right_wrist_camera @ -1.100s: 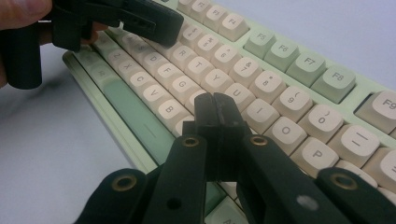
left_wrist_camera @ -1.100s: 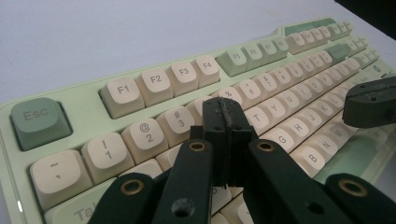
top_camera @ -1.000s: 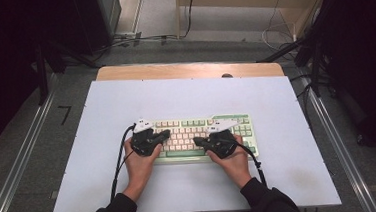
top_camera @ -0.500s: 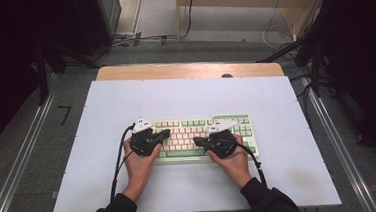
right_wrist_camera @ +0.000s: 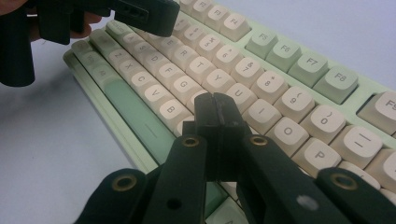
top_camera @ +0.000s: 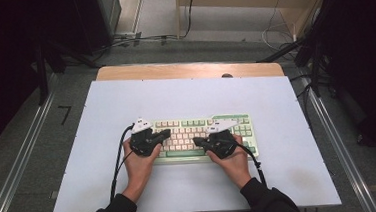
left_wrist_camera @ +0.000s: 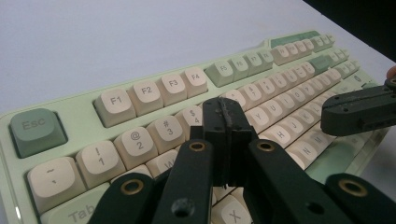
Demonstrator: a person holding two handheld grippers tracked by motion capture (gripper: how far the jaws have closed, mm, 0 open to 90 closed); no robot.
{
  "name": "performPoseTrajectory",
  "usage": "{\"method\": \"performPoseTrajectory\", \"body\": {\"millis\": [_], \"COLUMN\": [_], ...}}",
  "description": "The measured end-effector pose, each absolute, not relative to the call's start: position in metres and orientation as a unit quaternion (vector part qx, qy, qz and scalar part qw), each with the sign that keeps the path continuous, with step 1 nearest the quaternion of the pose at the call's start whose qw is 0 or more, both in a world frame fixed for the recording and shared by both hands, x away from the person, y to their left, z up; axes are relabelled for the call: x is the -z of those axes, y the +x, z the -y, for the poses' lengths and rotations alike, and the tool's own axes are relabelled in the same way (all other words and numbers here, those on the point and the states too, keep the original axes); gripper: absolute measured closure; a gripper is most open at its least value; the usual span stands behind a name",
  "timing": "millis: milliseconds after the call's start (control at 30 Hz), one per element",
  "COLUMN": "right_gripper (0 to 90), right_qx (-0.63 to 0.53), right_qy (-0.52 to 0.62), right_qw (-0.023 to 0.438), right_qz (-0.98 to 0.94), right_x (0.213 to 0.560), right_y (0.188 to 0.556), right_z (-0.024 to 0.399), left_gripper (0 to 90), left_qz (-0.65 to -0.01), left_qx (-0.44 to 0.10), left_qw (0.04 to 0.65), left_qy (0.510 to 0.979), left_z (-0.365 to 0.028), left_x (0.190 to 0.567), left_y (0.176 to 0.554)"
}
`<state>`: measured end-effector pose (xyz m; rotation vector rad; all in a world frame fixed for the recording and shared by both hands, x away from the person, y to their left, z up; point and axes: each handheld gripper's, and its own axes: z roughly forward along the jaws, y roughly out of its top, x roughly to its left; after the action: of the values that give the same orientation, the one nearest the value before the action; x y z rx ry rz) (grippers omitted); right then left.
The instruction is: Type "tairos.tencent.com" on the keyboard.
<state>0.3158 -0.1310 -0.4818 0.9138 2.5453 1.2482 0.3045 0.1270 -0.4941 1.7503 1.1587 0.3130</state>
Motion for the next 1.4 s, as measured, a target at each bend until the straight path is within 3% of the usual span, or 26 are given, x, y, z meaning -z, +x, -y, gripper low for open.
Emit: {"method": "performPoseTrajectory", "body": {"millis": [1400], "right_gripper": [88.2], "right_qx": [-0.411], "right_qy": [0.295], "right_qw": [0.075], "right_qz": [-0.860], "right_x": [0.488], "right_y": [0.314], "right_z": [0.115], "left_gripper": [90.0], "left_qz": [-0.475], "left_qx": [-0.125], "left_qw": [0.491], "left_qy": [0.719], "left_z": [-0.126], "left_x": [0.494], "left_y": [0.304]}}
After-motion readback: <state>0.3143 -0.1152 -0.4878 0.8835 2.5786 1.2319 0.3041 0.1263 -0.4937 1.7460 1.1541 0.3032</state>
